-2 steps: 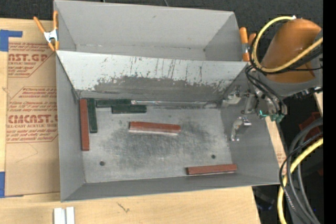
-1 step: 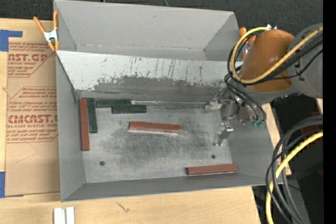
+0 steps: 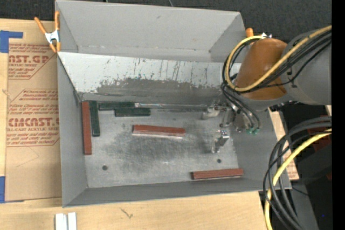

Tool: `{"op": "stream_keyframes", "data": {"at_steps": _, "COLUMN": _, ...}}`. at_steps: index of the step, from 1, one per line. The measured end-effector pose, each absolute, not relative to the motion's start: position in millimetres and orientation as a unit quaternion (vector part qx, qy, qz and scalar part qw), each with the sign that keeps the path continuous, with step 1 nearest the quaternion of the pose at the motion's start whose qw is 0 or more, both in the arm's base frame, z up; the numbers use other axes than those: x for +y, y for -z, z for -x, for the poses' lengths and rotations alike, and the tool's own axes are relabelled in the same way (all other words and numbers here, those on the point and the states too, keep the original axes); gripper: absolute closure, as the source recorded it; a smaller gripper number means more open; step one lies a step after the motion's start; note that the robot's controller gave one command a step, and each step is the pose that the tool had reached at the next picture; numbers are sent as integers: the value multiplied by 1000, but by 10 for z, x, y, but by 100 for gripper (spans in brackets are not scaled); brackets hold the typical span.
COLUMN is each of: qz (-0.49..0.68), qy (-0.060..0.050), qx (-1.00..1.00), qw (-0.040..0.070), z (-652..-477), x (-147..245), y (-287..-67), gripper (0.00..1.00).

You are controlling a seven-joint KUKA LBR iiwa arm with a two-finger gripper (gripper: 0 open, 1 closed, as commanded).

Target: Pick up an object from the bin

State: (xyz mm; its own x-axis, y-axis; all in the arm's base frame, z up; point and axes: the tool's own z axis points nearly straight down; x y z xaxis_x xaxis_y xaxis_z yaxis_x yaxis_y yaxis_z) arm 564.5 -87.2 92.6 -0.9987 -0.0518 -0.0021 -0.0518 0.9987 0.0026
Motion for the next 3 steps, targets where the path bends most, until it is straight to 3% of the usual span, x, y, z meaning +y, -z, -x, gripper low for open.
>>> {"op": "stream_keyframes", "data": {"at_steps": 1, "qz": 17, "qy": 1, "qx": 1000, "qw": 5, "z": -5438, "x": -460, "y": -762, "gripper": 100}}
{"op": "stream_keyframes", "data": {"at_steps": 2, "qz": 17, "qy": 0, "qx": 1000, "qw": 2, "z": -5416, "x": -456, "y": -728, "gripper": 0}}
{"op": "stream_keyframes", "data": {"at_steps": 3, "qz": 17, "qy": 0, "qx": 1000, "qw": 3, "z": -5416, "x": -455, "y": -728, "gripper": 0}}
